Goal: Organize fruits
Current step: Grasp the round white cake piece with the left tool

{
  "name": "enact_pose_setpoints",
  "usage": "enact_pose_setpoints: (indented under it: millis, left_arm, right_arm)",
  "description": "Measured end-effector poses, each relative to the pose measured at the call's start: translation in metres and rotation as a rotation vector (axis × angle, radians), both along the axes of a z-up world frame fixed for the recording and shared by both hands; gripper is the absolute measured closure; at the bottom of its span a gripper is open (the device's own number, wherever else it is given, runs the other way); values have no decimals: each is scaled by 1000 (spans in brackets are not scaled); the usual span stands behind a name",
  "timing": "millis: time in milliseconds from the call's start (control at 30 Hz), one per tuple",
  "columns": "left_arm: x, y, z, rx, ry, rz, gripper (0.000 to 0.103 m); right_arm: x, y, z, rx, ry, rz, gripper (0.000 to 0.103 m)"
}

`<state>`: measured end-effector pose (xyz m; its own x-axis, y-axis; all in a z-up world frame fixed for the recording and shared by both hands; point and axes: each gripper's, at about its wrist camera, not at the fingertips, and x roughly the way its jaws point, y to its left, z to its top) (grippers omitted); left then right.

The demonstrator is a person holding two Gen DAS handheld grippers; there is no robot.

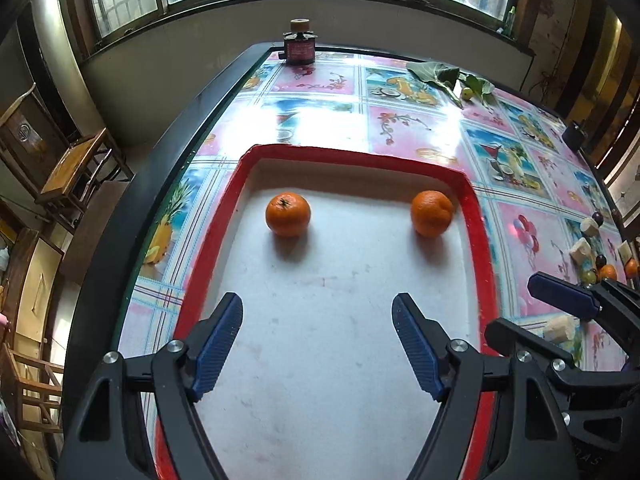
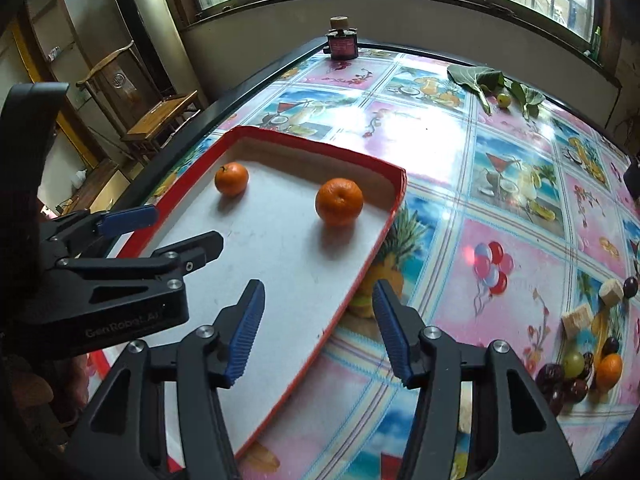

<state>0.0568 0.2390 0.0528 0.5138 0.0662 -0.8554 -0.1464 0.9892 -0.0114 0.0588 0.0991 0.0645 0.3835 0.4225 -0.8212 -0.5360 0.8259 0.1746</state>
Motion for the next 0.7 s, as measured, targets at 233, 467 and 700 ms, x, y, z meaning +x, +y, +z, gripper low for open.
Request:
enact_pose_setpoints:
  millis: [233,467,700]
  left_arm:
    - [-36,-63,17,-14,-48,-93,25]
    - [-53,-138,13,-17,-43,-227,24]
    - [-37,-182,-6,5,-11,-275,24]
  right_arm:
    - [-47,-87,7,91,26,-64,38]
    - [-78,-193,-5,56,13,-217,36]
    - [-91,-258,-18,99,62,-332,36]
